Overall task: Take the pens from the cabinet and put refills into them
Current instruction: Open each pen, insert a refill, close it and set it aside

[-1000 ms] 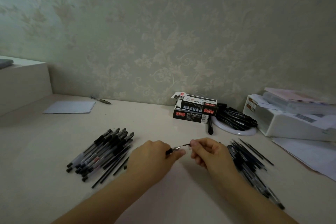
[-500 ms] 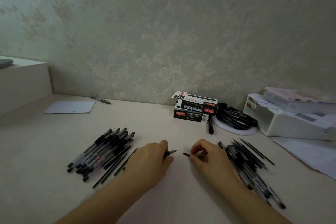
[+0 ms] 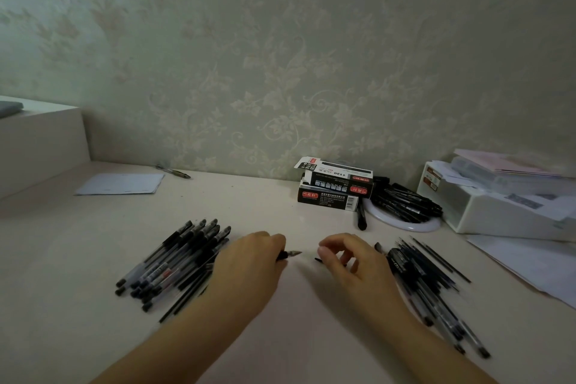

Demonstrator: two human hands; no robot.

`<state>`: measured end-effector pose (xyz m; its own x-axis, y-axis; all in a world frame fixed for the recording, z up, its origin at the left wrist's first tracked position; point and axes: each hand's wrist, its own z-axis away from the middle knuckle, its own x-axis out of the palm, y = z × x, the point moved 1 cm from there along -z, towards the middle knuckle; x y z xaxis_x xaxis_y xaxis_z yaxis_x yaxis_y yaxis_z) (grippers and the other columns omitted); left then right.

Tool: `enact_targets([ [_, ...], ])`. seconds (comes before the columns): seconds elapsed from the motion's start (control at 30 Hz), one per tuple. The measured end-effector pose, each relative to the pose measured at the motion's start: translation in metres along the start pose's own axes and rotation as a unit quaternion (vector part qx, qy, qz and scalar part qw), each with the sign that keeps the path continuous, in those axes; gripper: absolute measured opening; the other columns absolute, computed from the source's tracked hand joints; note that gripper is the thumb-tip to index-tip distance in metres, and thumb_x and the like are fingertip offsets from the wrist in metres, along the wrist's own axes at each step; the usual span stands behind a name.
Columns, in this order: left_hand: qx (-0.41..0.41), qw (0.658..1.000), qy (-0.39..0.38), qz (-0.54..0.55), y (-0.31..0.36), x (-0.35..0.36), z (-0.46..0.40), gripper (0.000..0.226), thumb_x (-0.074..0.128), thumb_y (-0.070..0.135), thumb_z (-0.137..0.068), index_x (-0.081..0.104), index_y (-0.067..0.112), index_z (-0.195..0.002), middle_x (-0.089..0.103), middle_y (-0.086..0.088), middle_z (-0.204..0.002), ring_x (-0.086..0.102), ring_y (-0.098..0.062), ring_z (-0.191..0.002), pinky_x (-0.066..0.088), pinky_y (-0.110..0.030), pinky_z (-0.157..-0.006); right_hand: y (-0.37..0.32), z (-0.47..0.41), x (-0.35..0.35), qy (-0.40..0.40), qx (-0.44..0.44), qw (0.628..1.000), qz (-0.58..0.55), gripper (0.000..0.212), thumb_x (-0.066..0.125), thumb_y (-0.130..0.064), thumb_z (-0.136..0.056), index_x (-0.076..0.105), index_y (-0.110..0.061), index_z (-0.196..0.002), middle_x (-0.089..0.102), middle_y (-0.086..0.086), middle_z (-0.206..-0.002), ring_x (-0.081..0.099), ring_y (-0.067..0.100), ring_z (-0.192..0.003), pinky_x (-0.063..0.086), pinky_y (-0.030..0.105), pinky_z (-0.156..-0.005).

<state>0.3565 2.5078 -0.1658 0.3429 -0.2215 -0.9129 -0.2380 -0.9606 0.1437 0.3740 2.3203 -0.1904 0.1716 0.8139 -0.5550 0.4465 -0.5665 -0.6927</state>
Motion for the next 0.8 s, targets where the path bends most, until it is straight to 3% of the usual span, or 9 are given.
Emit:
enact_targets([
  [0.17,0.066,0.990,0.011,0.126,0.018,0.003,0.003,0.018,0.047,0.047,-0.095,0.044,0.029,-0.093,0.057,0.011,-0.090,0.053,-0.008,-0.075,0.037,-0.021,-0.057,-0.003,0.002,0.001,-0.058,0.012,0.994,-0.095,0.017,0.059,-0.039,-0.093,0.071,-0.034,-0.083,0.069,-0.010,-0.077,0.060,0.002,-0.070,0.045,0.012,-0.065],
  [0.27,0.077,0.979,0.006,0.186,0.019,0.007,0.003,0.017,0.049,0.042,-0.096,0.042,0.028,-0.089,0.056,0.012,-0.083,0.052,-0.008,-0.071,0.045,-0.027,-0.060,-0.001,0.001,0.000,-0.064,0.034,0.991,-0.114,0.021,0.059,-0.041,-0.092,0.071,-0.031,-0.078,0.066,-0.005,-0.068,0.057,0.002,-0.063,0.045,0.015,-0.063],
  [0.37,0.066,0.976,-0.007,0.209,0.017,0.011,0.002,0.020,0.045,0.044,-0.097,0.047,0.027,-0.085,0.052,0.011,-0.069,0.051,-0.009,-0.065,0.046,-0.033,-0.060,0.000,0.001,-0.002,-0.072,0.052,0.987,-0.134,0.020,0.061,-0.040,-0.090,0.072,-0.030,-0.076,0.068,-0.003,-0.069,0.060,0.004,-0.065,0.047,0.015,-0.066],
  [0.5,0.056,0.972,-0.044,0.225,0.015,0.012,0.000,0.026,0.042,0.044,-0.097,0.060,0.025,-0.096,0.062,0.004,-0.070,0.059,-0.012,-0.068,0.051,-0.039,-0.067,-0.001,0.000,-0.004,-0.081,0.061,0.984,-0.144,0.015,0.065,-0.036,-0.088,0.074,-0.032,-0.078,0.071,-0.003,-0.071,0.062,0.002,-0.067,0.049,0.012,-0.069],
  [0.67,0.056,0.960,-0.085,0.261,0.012,0.012,-0.001,0.023,0.045,0.032,-0.099,0.063,0.019,-0.093,0.063,0.004,-0.067,0.058,-0.010,-0.063,0.051,-0.034,-0.068,-0.001,-0.001,-0.007,-0.104,0.077,0.978,-0.166,0.013,0.068,-0.028,-0.088,0.077,-0.025,-0.080,0.073,-0.001,-0.073,0.065,0.003,-0.068,0.050,0.012,-0.069],
  [0.8,0.062,0.952,-0.112,0.279,0.008,0.012,-0.001,0.022,0.045,0.028,-0.100,0.061,0.021,-0.086,0.061,0.007,-0.063,0.053,-0.005,-0.058,0.045,-0.022,-0.061,-0.001,0.000,-0.008,-0.119,0.078,0.975,-0.173,0.010,0.070,-0.023,-0.088,0.078,-0.019,-0.083,0.075,0.001,-0.075,0.066,0.005,-0.070,0.051,0.013,-0.070],
])
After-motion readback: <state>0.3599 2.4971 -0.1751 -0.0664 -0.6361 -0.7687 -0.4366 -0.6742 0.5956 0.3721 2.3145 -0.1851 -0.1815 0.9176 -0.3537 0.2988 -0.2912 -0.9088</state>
